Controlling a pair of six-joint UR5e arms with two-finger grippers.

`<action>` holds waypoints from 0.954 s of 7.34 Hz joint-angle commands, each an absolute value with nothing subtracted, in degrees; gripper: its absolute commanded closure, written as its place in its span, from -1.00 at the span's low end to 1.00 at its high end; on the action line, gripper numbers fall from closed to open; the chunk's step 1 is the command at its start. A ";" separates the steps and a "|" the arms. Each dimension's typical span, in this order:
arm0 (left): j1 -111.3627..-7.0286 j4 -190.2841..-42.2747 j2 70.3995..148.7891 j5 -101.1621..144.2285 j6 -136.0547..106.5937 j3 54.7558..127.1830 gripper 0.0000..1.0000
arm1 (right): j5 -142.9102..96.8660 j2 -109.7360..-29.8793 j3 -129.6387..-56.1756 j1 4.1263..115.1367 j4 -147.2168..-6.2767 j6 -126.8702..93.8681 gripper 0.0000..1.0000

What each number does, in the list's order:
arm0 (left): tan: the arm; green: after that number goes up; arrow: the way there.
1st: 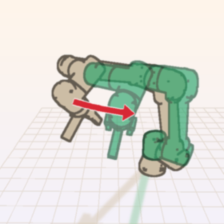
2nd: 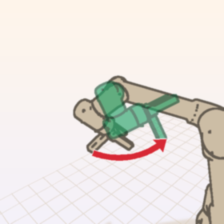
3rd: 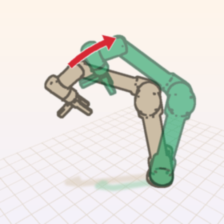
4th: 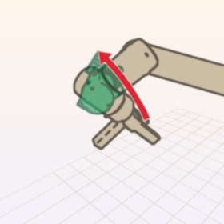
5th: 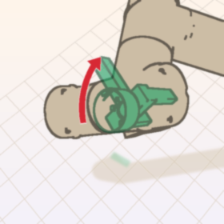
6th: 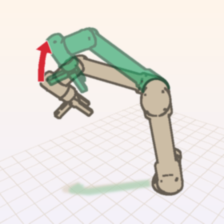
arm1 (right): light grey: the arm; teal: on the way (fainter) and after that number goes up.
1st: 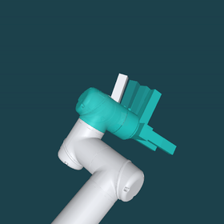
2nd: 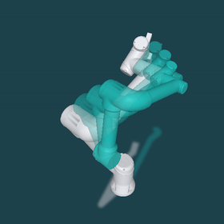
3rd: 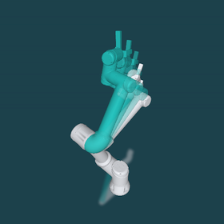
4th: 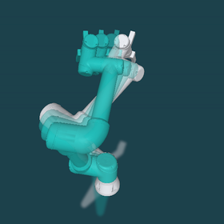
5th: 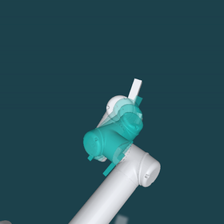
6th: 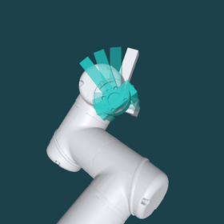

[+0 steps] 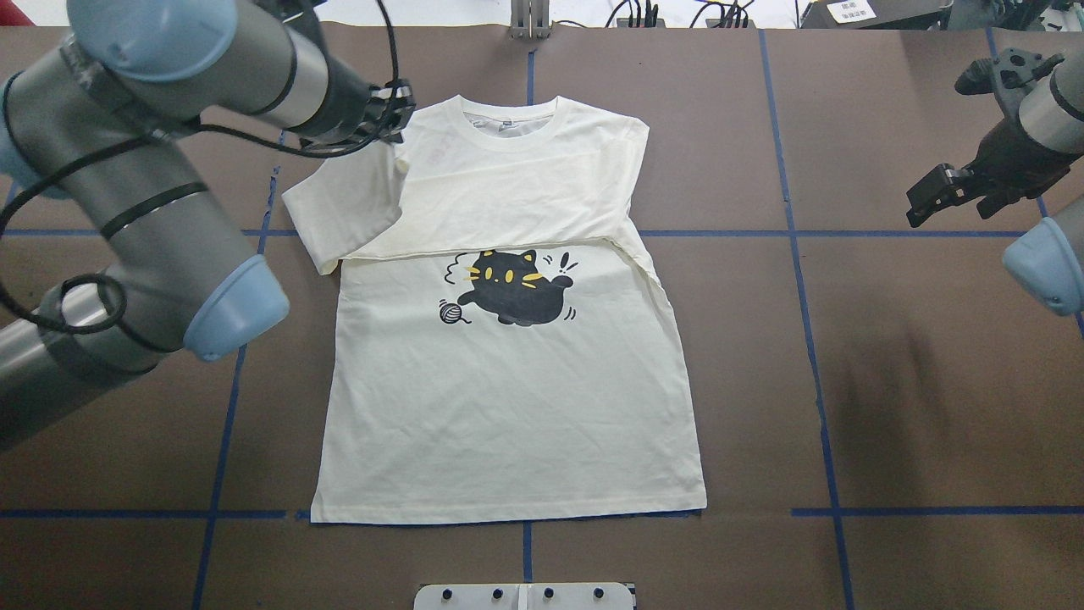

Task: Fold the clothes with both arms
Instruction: 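Grasp the other cuff with the left gripper and fold it across the body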

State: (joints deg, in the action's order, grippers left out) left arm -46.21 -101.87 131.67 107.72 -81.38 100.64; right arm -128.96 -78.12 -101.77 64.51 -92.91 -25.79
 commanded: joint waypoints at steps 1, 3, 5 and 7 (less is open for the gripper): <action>-43.62 -114.53 144.97 108.72 -91.11 80.97 1.00 | -129.02 -78.22 -101.43 64.51 -92.64 -25.93 -1.00; -39.22 -120.13 147.20 106.11 -91.23 71.32 1.00 | -129.02 -77.44 -100.73 64.34 -92.64 -26.19 -1.00; -33.07 -127.74 159.45 95.23 -96.04 52.24 1.00 | -129.11 -77.17 -100.28 63.90 -92.55 -26.81 -1.00; -31.82 -132.88 160.14 94.04 -96.33 49.22 0.06 | -129.29 -75.94 -99.06 63.90 -92.46 -26.89 -1.00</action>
